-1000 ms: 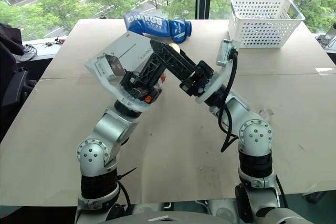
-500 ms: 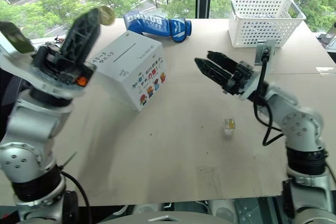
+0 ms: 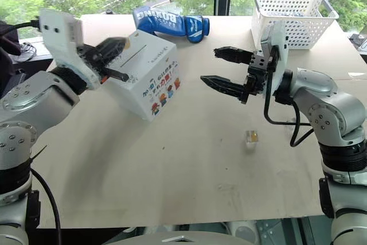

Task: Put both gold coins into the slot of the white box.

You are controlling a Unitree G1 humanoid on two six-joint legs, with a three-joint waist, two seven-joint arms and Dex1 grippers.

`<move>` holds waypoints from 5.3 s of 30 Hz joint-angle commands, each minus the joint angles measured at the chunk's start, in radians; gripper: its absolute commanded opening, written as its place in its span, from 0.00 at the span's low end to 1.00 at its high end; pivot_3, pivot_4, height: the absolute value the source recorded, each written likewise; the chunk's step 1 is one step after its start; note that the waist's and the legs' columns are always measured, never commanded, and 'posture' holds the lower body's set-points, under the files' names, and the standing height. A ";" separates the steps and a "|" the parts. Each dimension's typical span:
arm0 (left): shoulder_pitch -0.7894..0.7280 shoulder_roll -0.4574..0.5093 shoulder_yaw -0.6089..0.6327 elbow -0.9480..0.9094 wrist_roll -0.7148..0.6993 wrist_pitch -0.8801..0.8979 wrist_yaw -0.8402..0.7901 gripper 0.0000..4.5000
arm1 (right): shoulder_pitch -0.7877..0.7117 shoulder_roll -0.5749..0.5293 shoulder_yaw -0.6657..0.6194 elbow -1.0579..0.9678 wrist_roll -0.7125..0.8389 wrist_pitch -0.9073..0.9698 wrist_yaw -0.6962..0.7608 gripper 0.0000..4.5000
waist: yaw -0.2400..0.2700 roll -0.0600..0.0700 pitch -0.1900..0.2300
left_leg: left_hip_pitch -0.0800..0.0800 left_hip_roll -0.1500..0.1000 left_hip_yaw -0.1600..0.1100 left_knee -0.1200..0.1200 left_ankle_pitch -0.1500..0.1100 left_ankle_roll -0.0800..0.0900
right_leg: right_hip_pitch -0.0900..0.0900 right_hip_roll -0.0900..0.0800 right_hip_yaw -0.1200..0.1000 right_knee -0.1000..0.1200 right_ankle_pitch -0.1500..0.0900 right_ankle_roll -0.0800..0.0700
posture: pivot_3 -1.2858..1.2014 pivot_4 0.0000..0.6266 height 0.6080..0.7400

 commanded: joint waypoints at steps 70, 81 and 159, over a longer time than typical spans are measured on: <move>0.511 -0.160 -0.123 -0.251 0.368 -0.209 -0.830 0.68 | 0.882 0.204 -0.121 -0.294 -0.458 -0.357 -0.310 1.00 | -0.003 0.000 -0.001 | 0.018 -0.002 0.002 0.005 -0.001 0.002 | 0.011 -0.003 0.008 0.012 -0.006 0.001 | 0.52 0.24 0.73; 0.527 -0.179 -0.179 -0.218 0.451 -0.266 -0.861 0.68 | 0.935 0.262 -0.081 -0.190 -0.518 -0.417 -0.309 1.00 | -0.003 0.001 -0.001 | 0.018 -0.001 0.001 0.004 -0.001 0.002 | 0.011 -0.002 0.008 0.012 -0.005 0.001 | 0.52 0.24 0.73; 0.205 -0.813 -0.089 -0.107 -0.403 -0.349 -0.309 0.03 | 0.180 0.563 0.010 -0.250 0.664 -0.068 -0.756 0.00 | -0.007 0.000 -0.001 | 0.015 -0.008 -0.004 0.005 -0.002 0.004 | 0.013 -0.003 0.007 0.011 0.000 0.002 | 0.52 0.24 0.73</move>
